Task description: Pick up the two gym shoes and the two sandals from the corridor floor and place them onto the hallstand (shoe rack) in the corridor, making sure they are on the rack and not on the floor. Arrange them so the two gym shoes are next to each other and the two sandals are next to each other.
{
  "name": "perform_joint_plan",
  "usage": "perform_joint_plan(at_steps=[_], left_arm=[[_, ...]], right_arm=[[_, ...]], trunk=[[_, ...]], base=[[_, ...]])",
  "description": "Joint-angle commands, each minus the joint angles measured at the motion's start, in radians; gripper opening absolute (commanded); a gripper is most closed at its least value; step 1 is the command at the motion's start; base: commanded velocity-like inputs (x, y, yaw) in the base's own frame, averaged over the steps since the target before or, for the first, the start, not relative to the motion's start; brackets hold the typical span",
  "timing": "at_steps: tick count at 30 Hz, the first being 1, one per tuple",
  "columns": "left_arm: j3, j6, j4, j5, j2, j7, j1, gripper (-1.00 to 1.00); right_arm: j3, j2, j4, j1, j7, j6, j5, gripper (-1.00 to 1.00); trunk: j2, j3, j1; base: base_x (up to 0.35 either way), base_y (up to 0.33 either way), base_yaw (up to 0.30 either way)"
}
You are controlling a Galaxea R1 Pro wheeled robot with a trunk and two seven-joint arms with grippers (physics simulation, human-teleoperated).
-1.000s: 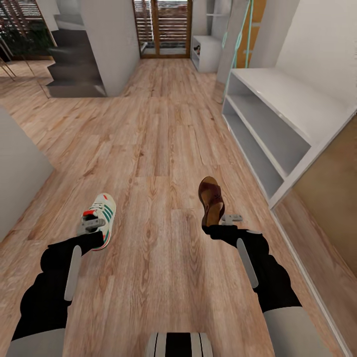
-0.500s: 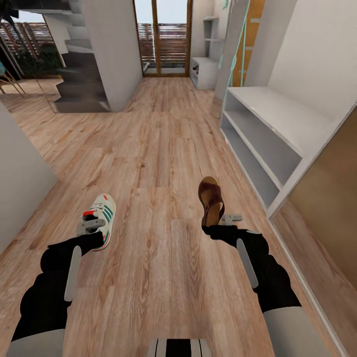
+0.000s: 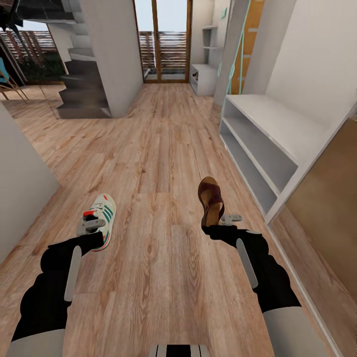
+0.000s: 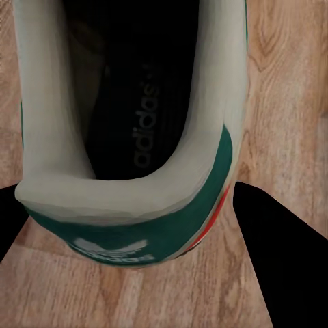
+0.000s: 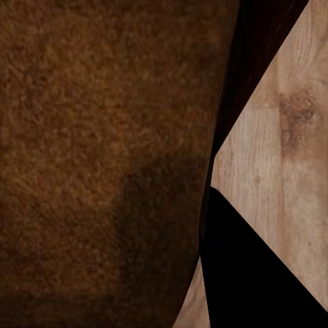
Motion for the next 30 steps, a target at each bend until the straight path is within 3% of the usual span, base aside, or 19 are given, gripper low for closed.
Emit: perform_joint_plan(at_steps=[1,30], left_arm=[[0.000,0.000,0.000,-0.001,0.000,0.000,0.000,-1.00],[0.000,0.000,0.000,0.000,0.000,0.000,0.000,-1.00]], right_arm=[[0.000,0.000,0.000,0.000,-0.003,0.000,-0.003,-1.00],[0.000,0.000,0.000,0.001,-0.003,0.000,-0.003,-1.00]], trunk=[[0.007,0.003,-0.004],[0.196,0.103,-0.107]], base=[[0.000,0.000,0.000],[0.000,0.000,0.000]])
